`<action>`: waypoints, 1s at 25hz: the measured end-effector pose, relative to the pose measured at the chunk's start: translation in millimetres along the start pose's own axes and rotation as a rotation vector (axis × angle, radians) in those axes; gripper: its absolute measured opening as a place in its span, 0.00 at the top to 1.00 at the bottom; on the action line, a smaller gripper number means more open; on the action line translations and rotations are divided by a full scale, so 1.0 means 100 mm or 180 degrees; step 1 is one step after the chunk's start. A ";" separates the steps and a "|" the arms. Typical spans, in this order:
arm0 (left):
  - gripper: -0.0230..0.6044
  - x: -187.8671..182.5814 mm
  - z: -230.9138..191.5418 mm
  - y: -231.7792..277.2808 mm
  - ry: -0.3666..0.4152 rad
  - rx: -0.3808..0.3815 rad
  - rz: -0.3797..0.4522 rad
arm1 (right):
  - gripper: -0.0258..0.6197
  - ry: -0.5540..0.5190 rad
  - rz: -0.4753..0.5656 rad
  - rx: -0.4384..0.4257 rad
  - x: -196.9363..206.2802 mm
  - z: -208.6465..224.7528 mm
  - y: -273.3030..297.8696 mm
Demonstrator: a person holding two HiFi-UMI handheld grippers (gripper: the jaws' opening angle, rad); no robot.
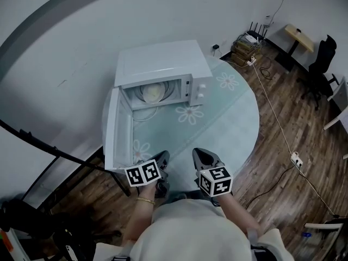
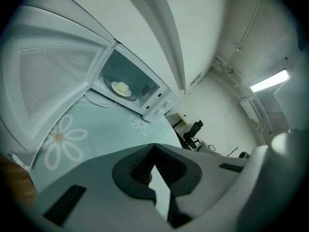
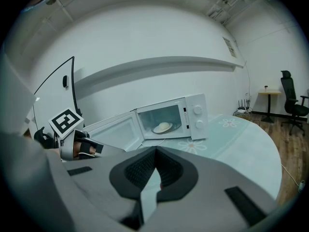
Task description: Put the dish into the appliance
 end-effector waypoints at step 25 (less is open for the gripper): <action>0.94 -0.05 0.11 -0.05 -0.0023 0.0128 0.0032 | 0.95 -0.0068 0.0047 -0.0048 -0.05 -0.12 -0.03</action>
Point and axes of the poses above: the fingertips, and each gripper's own axes: y forward along the fingers, z to its right, x out of its underside, the point moved 8 cm from there along -y, backward along the fingers, and after that the axes turned 3 degrees about y, right-handed, at the moved point
